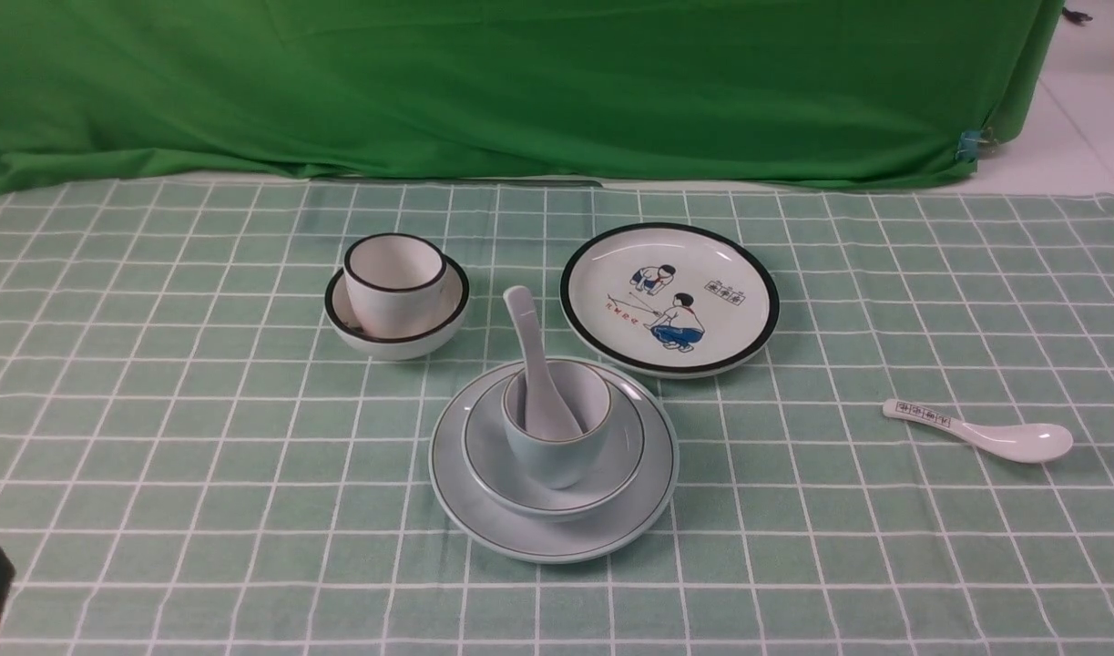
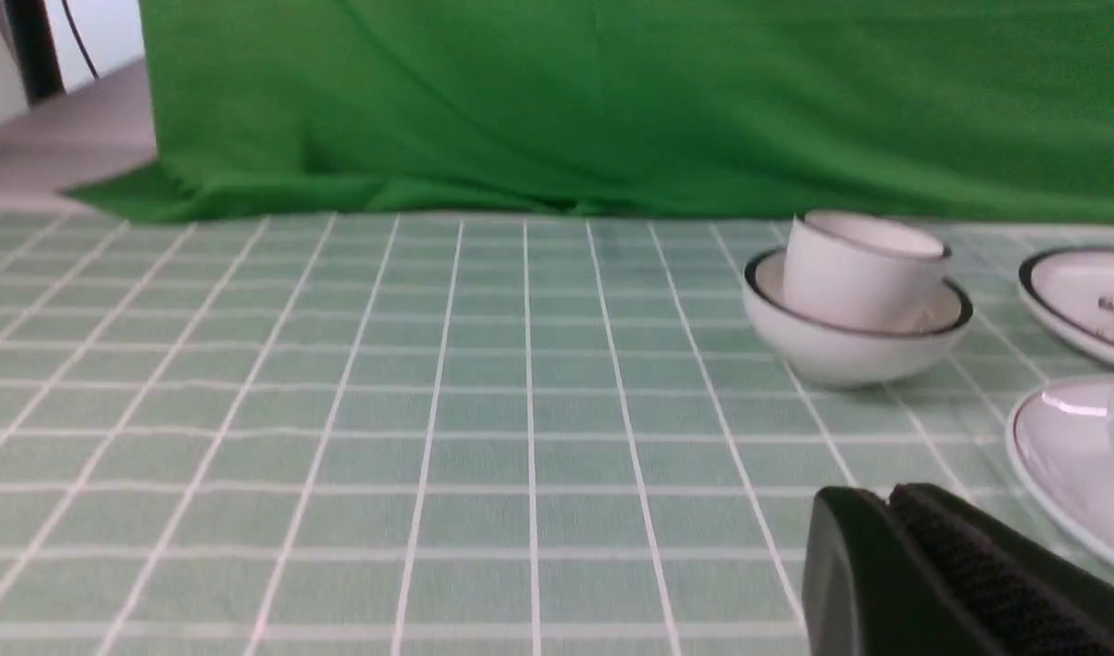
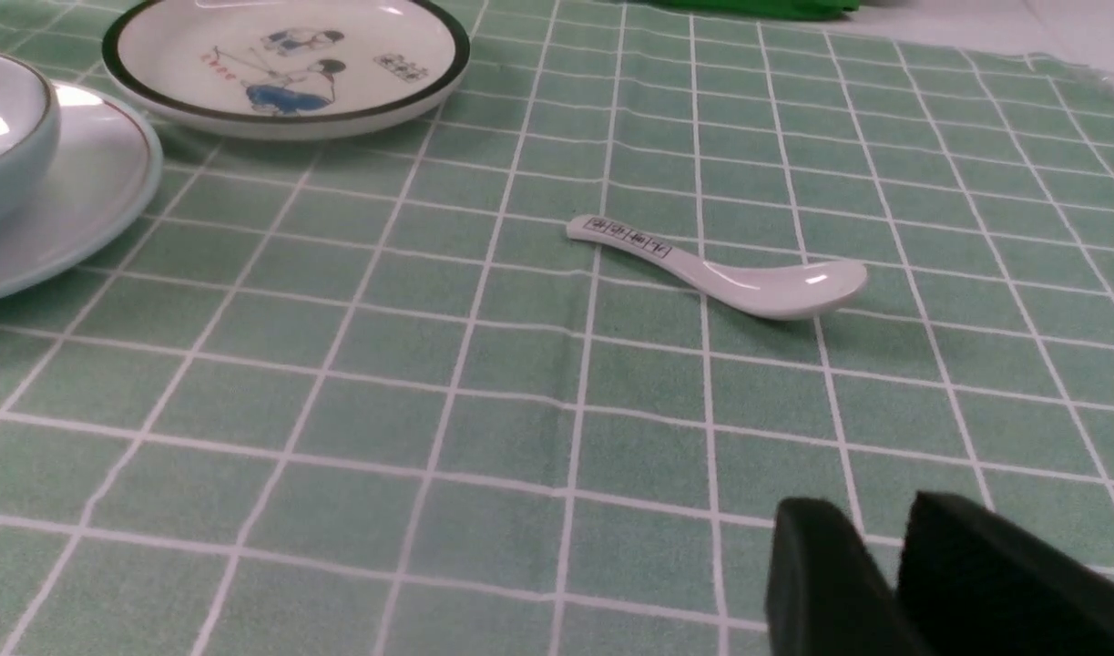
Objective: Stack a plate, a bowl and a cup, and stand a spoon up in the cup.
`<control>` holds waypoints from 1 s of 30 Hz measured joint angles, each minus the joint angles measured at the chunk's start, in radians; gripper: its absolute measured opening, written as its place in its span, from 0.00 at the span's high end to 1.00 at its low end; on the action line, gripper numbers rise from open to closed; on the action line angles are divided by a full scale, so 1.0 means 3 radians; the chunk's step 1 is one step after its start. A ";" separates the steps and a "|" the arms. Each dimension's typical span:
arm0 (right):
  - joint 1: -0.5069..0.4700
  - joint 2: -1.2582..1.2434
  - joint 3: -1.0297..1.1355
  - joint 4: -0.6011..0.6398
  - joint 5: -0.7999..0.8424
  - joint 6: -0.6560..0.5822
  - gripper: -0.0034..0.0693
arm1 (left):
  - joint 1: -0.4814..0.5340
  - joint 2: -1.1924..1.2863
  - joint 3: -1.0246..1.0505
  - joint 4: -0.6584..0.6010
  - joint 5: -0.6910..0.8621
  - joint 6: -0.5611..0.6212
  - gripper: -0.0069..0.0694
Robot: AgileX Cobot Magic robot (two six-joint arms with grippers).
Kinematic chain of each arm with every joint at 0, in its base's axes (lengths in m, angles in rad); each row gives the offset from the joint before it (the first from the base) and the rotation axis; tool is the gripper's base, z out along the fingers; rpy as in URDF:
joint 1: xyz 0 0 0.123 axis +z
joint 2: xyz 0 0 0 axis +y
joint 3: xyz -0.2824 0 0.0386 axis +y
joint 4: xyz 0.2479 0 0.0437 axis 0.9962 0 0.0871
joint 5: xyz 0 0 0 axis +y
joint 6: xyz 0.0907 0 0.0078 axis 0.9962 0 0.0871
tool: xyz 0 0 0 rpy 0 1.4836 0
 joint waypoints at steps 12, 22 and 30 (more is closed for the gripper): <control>0.0000 0.0000 0.0000 0.0000 0.0004 0.0000 0.66 | 0.0003 0.0000 0.0007 0.0113 0.0284 -0.0053 0.89; 0.0000 0.0000 0.0000 0.0000 0.0001 0.0000 0.66 | 0.0003 0.0000 0.0007 0.0124 0.0288 -0.0060 0.89; 0.0000 0.0000 0.0000 0.0000 0.0001 0.0000 0.66 | 0.0003 0.0000 0.0007 0.0124 0.0288 -0.0061 0.89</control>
